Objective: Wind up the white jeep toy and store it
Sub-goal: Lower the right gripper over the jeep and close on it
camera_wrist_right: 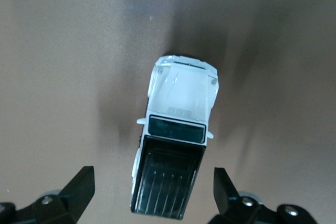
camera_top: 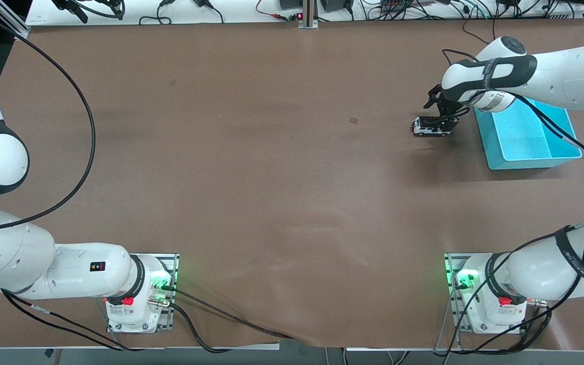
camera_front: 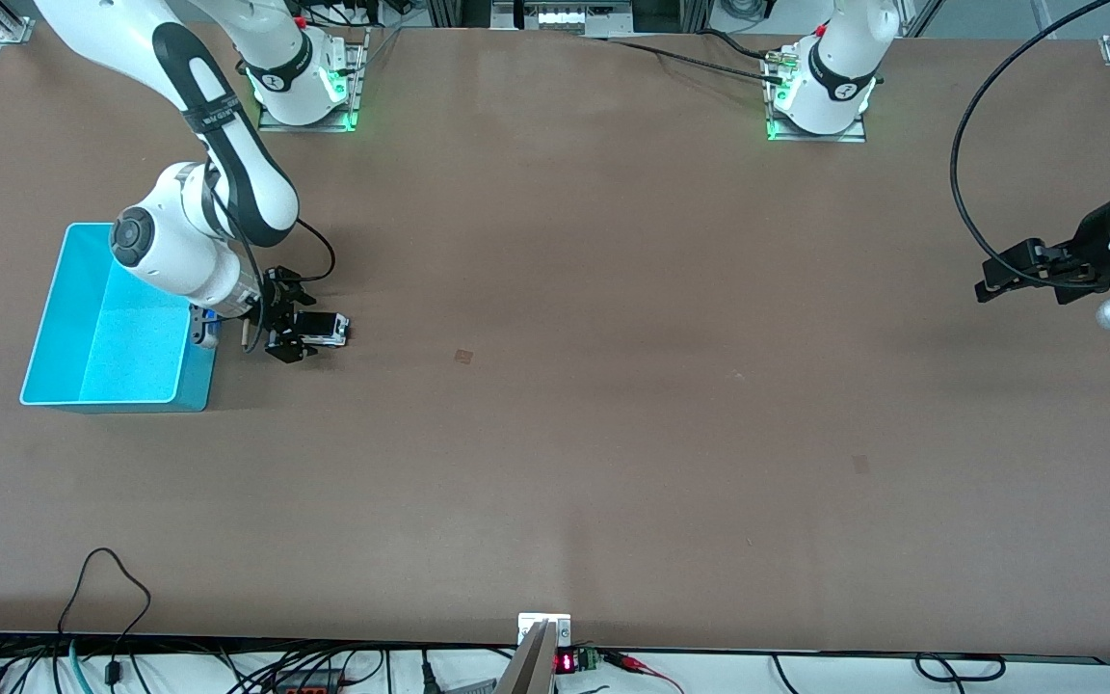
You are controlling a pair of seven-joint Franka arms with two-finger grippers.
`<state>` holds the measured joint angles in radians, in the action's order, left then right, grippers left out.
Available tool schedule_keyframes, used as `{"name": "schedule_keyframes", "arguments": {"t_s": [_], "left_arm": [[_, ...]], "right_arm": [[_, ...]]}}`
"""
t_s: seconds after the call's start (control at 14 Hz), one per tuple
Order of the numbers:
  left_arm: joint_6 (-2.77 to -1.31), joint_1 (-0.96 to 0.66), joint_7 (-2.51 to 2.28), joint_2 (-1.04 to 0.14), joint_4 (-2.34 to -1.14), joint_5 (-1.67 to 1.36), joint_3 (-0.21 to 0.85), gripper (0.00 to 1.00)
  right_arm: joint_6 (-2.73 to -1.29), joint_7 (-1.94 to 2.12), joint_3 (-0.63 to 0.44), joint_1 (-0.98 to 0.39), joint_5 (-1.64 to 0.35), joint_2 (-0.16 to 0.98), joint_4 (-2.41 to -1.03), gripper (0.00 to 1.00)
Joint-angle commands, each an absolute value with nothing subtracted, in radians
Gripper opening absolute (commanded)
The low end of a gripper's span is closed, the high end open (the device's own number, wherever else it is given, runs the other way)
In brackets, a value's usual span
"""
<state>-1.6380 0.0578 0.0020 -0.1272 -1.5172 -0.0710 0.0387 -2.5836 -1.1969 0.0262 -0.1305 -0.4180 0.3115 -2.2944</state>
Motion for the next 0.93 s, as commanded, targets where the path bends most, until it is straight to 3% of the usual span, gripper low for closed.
{"name": "schedule_keyframes", "arguments": {"t_s": [0.0, 0.29, 0.36, 0.57, 0.72, 0.86], "left_arm": [[-1.620, 0.051, -0.014, -0.140, -1.486, -0.043, 0.035, 1.00], [-1.617, 0.054, -0.015, -0.135, -1.491, -0.046, 0.035, 1.00], [-1.615, 0.054, -0.011, -0.133, -1.491, -0.046, 0.034, 1.00], [-1.618, 0.057, -0.009, -0.132, -1.494, -0.049, 0.031, 1.00], [-1.620, 0.057, -0.011, -0.130, -1.494, -0.049, 0.028, 1.00], [-1.618, 0.058, -0.012, -0.124, -1.496, -0.049, 0.026, 1.00]], "right_arm": [[-2.603, -1.200, 0.023, -0.143, -0.442, 0.331, -2.295, 1.00], [-2.603, -1.178, 0.023, -0.141, -0.442, 0.347, -2.295, 1.00], [-2.602, -1.152, 0.023, -0.141, -0.442, 0.350, -2.295, 0.96], [-2.591, -1.062, 0.021, -0.141, -0.442, 0.351, -2.293, 0.36], [-2.580, -1.023, 0.021, -0.140, -0.439, 0.350, -2.290, 0.15], [-2.576, -0.993, 0.021, -0.140, -0.439, 0.350, -2.289, 0.03]]}}
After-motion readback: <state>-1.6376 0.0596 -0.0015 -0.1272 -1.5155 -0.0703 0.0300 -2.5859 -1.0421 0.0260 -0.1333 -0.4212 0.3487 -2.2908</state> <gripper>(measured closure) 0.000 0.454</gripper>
